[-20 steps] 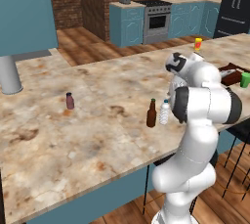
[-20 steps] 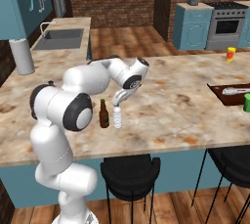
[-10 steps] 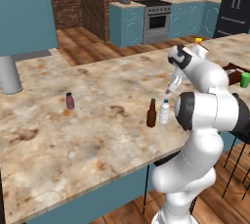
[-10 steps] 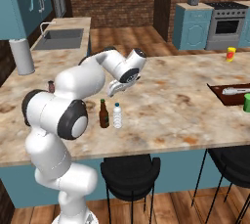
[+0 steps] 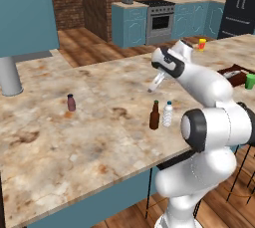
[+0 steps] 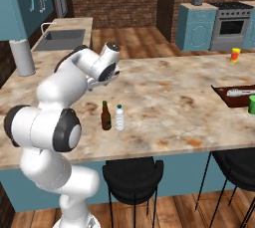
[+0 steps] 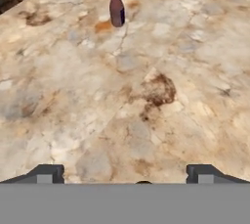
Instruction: Place the drinks on the dining counter in a tight cluster.
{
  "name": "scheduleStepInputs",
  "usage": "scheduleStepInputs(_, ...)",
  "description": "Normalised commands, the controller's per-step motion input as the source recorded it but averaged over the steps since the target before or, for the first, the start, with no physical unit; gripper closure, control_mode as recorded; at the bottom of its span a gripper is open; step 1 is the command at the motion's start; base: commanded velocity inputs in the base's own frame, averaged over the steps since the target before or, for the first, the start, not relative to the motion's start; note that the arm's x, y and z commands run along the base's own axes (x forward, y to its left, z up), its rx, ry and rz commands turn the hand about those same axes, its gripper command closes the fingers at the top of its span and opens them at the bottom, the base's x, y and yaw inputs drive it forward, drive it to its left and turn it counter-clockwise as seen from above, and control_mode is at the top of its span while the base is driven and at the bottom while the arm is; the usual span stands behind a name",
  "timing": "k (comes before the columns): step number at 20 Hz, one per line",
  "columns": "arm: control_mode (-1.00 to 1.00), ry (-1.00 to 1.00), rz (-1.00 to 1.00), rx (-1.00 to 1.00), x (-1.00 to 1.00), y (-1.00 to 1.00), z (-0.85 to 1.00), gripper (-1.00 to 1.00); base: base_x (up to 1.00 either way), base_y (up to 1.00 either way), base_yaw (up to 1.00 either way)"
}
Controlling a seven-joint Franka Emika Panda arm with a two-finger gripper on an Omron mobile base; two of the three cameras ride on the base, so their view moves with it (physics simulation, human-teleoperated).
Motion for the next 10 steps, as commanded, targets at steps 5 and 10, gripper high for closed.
scheduleStepInputs(5,-1.0,0.0,-0.15,-0.15,0.0,1.0,0.18,-1.0,0.0,0.0,0.0)
scheduleStepInputs(10,-1.0,0.07,-0.17,-0.29,0.25,1.0,0.02,-1.0,0.0,0.0,0.0)
